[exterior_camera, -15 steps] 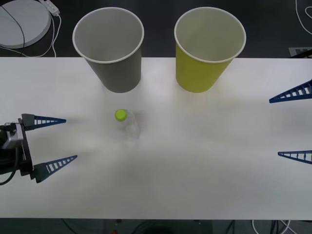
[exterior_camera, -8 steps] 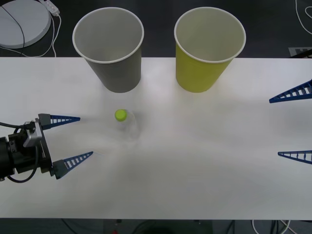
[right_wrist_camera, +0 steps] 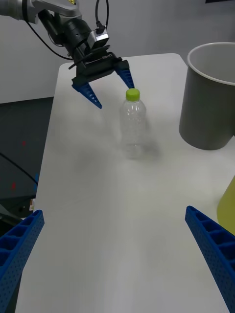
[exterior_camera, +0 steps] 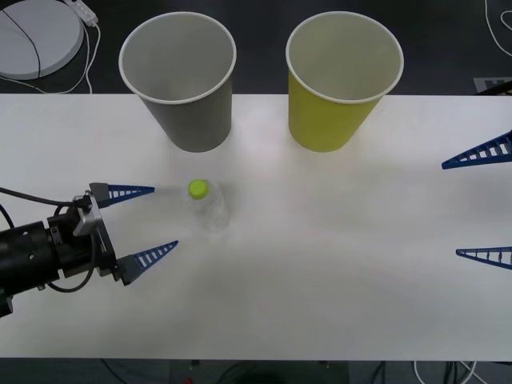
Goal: Put the can into the green bin and the plastic bottle into the gray bin
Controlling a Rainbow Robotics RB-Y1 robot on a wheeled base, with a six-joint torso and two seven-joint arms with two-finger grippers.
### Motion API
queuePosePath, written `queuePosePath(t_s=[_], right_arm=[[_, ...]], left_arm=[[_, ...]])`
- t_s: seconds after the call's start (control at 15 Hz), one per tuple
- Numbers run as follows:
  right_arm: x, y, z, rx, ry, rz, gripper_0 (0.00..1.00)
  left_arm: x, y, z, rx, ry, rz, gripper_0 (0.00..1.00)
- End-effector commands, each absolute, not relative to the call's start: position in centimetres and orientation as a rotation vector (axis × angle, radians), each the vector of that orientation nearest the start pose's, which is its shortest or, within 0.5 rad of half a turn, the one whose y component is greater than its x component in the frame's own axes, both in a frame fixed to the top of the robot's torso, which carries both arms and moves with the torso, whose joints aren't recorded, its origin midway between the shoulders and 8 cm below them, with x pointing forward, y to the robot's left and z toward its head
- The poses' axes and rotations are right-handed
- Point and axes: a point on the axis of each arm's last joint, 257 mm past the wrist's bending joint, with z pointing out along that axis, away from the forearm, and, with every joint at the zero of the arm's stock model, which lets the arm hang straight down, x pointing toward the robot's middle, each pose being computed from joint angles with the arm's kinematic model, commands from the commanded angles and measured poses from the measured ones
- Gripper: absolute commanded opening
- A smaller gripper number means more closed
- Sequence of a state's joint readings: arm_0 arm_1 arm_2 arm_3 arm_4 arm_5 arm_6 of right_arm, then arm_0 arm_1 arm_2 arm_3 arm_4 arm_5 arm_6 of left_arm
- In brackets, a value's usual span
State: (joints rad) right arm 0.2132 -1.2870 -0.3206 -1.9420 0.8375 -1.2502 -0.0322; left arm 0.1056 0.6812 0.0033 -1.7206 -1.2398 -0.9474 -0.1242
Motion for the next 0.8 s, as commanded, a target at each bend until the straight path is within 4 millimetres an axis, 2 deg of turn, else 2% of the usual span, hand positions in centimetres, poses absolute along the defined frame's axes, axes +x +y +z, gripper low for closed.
queuePosePath(t_s=[0.07, 0.8], right_arm=[[31.4, -25.1, -6.9, -1.574, 1.413, 0.533, 1.00], [31.4, -25.1, -6.9, -1.574, 1.413, 0.533, 1.00]], left_arm=[[40.8, 18.4, -22.6, 1.124, 1.468, -0.418, 1.00], [42.8, 13.9, -22.7, 1.070, 1.459, -0.431, 1.00]])
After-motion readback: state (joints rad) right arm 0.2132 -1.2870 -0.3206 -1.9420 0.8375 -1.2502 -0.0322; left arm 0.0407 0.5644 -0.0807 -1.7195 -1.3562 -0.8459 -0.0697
